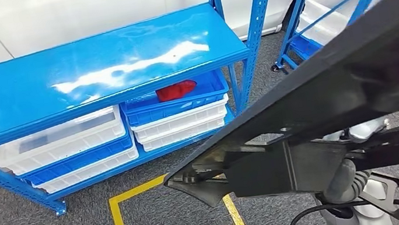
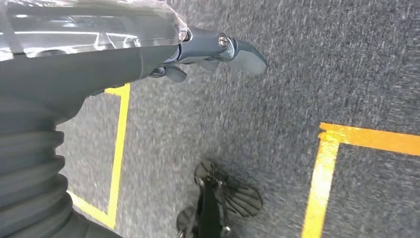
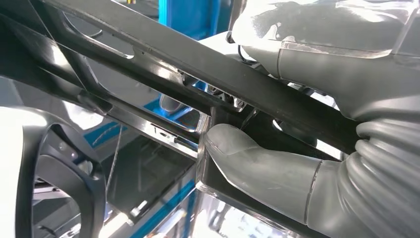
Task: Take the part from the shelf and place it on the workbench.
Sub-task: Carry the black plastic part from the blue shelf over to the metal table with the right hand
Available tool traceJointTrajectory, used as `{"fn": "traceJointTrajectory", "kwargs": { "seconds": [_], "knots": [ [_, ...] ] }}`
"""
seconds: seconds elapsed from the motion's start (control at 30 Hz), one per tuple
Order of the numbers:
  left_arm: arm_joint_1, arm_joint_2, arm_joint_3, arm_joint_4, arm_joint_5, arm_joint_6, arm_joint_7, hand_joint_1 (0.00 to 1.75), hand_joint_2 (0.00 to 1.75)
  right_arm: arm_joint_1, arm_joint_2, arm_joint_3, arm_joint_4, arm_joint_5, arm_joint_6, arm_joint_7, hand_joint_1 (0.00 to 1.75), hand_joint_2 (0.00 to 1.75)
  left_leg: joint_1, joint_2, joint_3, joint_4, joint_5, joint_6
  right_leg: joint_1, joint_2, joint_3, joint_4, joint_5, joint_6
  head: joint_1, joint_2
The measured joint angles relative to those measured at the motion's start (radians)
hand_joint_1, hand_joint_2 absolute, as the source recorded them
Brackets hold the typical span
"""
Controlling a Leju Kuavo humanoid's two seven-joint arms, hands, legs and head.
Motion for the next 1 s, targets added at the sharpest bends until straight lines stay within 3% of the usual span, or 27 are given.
{"fn": "traceJointTrajectory", "kwargs": {
  "seconds": [0.03,0.07,0.13,0.2,0.27,0.33,0.4,0.47,0.5,0.53,0.57,0.6,0.63,0.7,0.77,0.83,0.9,0.97,1.0],
  "knots": [
    [0.002,0.000,0.000,0.000,-0.002,0.000,0.001,0.00,1.75,0.005,0.000,-0.011,-0.001,0.001,0.008,0.000,1.75,1.75,-0.001,0.013,-0.001,0.000,0.000,0.000,-0.001,-0.005,-0.020,0.044,-0.013,0.001,0.000,0.000],
    [0.002,0.000,-0.001,0.000,-0.003,-0.001,0.003,0.00,1.75,0.010,0.000,-0.022,-0.002,0.003,0.015,0.000,1.75,1.75,-0.002,0.025,-0.001,0.000,0.000,0.000,-0.002,-0.008,-0.022,0.053,-0.008,0.001,0.000,0.000],
    [0.001,-0.001,-0.002,0.000,-0.005,-0.002,0.012,0.00,1.75,0.019,0.001,-0.039,-0.012,0.008,0.031,0.000,1.75,1.75,-0.004,0.046,0.001,0.000,-0.001,0.000,0.000,-0.021,0.034,-0.044,0.047,-0.006,0.000,0.000],
    [-0.001,-0.001,-0.002,0.000,-0.007,-0.003,0.024,0.00,1.75,0.025,0.003,-0.050,-0.030,0.014,0.042,0.000,1.75,1.75,-0.007,0.064,0.004,0.000,-0.003,-0.005,0.010,-0.062,0.106,-0.179,0.090,-0.021,0.000,0.000],
    [-0.001,-0.001,-0.004,0.000,-0.011,-0.004,0.034,0.00,1.75,0.033,0.006,-0.059,-0.046,0.021,0.046,0.000,1.75,1.75,-0.010,0.081,0.006,0.000,-0.005,-0.015,0.022,-0.080,0.127,-0.228,0.095,-0.035,0.000,0.000],
    [-0.003,0.002,-0.006,0.000,-0.019,-0.010,0.039,0.00,1.75,0.049,0.008,-0.072,-0.065,0.025,0.046,0.000,1.75,1.75,-0.011,0.095,0.011,-0.003,-0.007,-0.026,0.020,-0.058,0.126,-0.235,0.101,-0.046,0.000,0.000],
    [-0.004,0.006,-0.010,0.000,-0.028,-0.021,0.039,0.00,1.75,0.062,0.009,-0.086,-0.084,0.026,0.048,0.000,1.75,1.75,-0.010,0.068,0.005,0.023,-0.032,-0.037,0.013,-0.038,0.132,-0.249,0.112,-0.058,0.000,0.000],
    [-0.002,0.013,-0.014,0.000,-0.033,-0.035,0.036,0.00,1.75,0.075,0.012,-0.096,-0.096,0.025,0.056,-0.001,1.75,1.75,-0.008,0.019,-0.037,0.123,-0.092,-0.043,0.010,-0.018,0.133,-0.255,0.119,-0.066,0.000,0.000],
    [0.001,0.018,-0.015,0.000,-0.034,-0.042,0.034,0.00,1.75,0.084,0.014,-0.102,-0.099,0.023,0.065,-0.001,1.75,1.75,-0.007,0.006,-0.067,0.190,-0.123,-0.044,0.011,-0.005,0.131,-0.255,0.120,-0.069,0.000,0.000],
    [0.003,0.022,-0.017,0.000,-0.034,-0.048,0.031,0.00,1.75,0.093,0.018,-0.109,-0.101,0.021,0.077,0.000,1.75,1.75,-0.007,0.000,-0.091,0.242,-0.140,-0.045,0.012,0.008,0.130,-0.254,0.120,-0.070,0.000,0.000],
    [0.003,0.026,-0.018,0.000,-0.034,-0.055,0.028,0.00,1.75,0.102,0.023,-0.116,-0.103,0.019,0.089,0.000,1.75,1.75,-0.007,-0.002,-0.101,0.263,-0.137,-0.046,0.013,0.022,0.129,-0.252,0.120,-0.070,0.000,0.000],
    [0.003,0.030,-0.020,0.000,-0.034,-0.060,0.025,0.00,1.75,0.107,0.028,-0.124,-0.103,0.015,0.101,0.000,1.75,1.75,-0.007,-0.004,-0.093,0.245,-0.115,-0.045,0.014,0.037,0.129,-0.249,0.120,-0.070,0.000,0.000],
    [0.002,0.033,-0.022,0.000,-0.034,-0.064,0.021,0.00,1.75,0.110,0.033,-0.132,-0.103,0.011,0.113,0.000,1.75,1.75,-0.007,-0.010,-0.068,0.191,-0.079,-0.043,0.014,0.050,0.129,-0.246,0.120,-0.069,0.000,0.000],
    [0.000,0.038,-0.025,0.000,-0.034,-0.071,0.012,0.00,1.75,0.111,0.045,-0.145,-0.103,0.002,0.133,0.000,1.75,1.75,-0.003,-0.054,-0.009,0.061,-0.024,-0.038,0.014,0.075,0.124,-0.235,0.117,-0.063,0.000,0.000],
    [-0.001,0.043,-0.027,0.000,-0.034,-0.075,0.005,0.00,1.75,0.112,0.057,-0.154,-0.103,0.003,0.148,0.000,1.75,1.75,-0.003,-0.086,0.016,0.001,-0.014,-0.031,0.011,0.098,0.113,-0.227,0.117,-0.051,0.000,0.000],
    [-0.003,0.046,-0.028,0.000,-0.034,-0.078,0.000,0.00,1.75,0.114,0.068,-0.158,-0.103,0.019,0.146,0.000,1.75,1.75,-0.004,-0.070,0.018,-0.005,-0.012,-0.021,0.009,0.118,0.105,-0.227,0.122,-0.038,0.000,0.000],
    [-0.008,0.049,-0.029,0.000,-0.034,-0.082,-0.005,0.00,1.75,0.113,0.075,-0.158,-0.102,0.037,0.134,0.000,1.75,1.75,0.000,-0.045,0.021,-0.013,-0.005,-0.009,0.011,0.086,0.090,-0.203,0.107,-0.027,0.000,0.000],
    [-0.008,0.053,-0.031,0.000,-0.037,-0.087,-0.007,0.00,1.75,0.110,0.081,-0.156,-0.102,0.051,0.115,0.000,1.75,1.75,0.001,-0.019,0.022,-0.019,-0.002,-0.001,0.010,0.025,0.043,-0.105,0.051,-0.017,0.000,0.000],
    [-0.006,0.055,-0.031,0.000,-0.039,-0.089,-0.008,0.00,1.75,0.109,0.083,-0.154,-0.101,0.059,0.105,0.000,1.75,1.75,0.000,-0.005,0.022,-0.019,-0.002,0.001,0.006,0.007,0.008,-0.035,0.019,-0.013,0.000,0.000]
  ]
}}
